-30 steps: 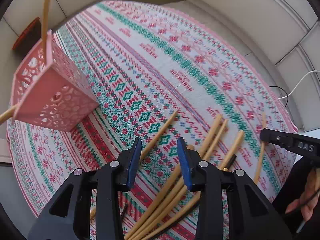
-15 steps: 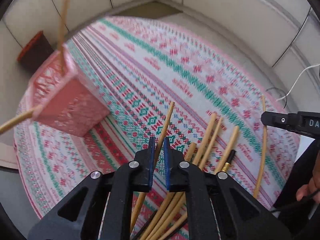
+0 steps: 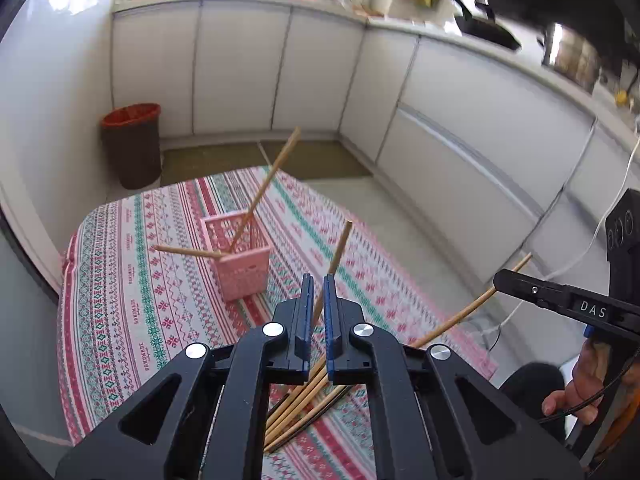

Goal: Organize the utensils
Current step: 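Carry both chopsticks upright toward the pink holder with both grippers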

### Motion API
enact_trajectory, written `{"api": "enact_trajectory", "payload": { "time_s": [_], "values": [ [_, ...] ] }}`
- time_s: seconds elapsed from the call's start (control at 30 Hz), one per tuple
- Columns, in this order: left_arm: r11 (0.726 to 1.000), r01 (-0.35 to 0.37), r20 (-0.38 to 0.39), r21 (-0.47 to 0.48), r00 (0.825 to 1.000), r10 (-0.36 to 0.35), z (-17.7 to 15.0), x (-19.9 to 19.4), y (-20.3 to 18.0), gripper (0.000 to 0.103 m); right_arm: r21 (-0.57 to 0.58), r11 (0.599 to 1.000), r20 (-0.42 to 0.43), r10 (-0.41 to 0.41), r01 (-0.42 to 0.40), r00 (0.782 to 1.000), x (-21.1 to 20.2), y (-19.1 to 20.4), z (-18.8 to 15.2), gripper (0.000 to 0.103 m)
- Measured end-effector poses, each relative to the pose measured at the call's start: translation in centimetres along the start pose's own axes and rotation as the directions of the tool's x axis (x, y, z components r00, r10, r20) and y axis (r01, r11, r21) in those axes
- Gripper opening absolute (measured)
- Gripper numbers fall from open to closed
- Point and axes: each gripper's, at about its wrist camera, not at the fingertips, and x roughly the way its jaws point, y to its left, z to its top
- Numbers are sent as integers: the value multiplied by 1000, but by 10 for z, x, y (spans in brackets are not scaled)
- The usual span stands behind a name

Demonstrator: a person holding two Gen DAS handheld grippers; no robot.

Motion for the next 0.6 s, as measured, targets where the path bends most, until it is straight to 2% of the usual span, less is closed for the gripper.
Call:
{"api": "enact_trajectory", "payload": {
  "time_s": [0.13,0.23,0.27,0.3,0.33,0.4,0.53,0.6],
  "values": [
    [1000,19,66,-19,998,-18,21,-21,-4,4,-19,999,63,35,-34,997,-26,13,27,6],
    [999,6,15,31,1000,-7,26,-14,-12,4,-12,999,113,37,-36,993,-42,18,45,6],
    [999,13,-28,52,1000,-12,26,-4,-16,4,-13,1000,134,28,-26,991,-47,15,49,6],
    [997,48,-115,68,993,-40,21,18,-14,9,-12,1000,147,15,-14,989,-49,13,51,6],
    [996,60,-202,71,978,-44,17,37,-18,18,-5,1000,155,-4,4,988,-50,8,53,6],
    [995,-5,-295,103,955,35,6,78,-28,30,37,999,148,-33,28,988,-47,-9,56,6],
    [989,-10,-454,147,888,76,-11,162,-47,33,161,986,104,-57,40,993,-32,-55,56,6],
    [985,-46,-486,169,865,123,-13,197,-53,33,192,980,74,-72,57,995,-20,-74,54,6]
  ]
}}
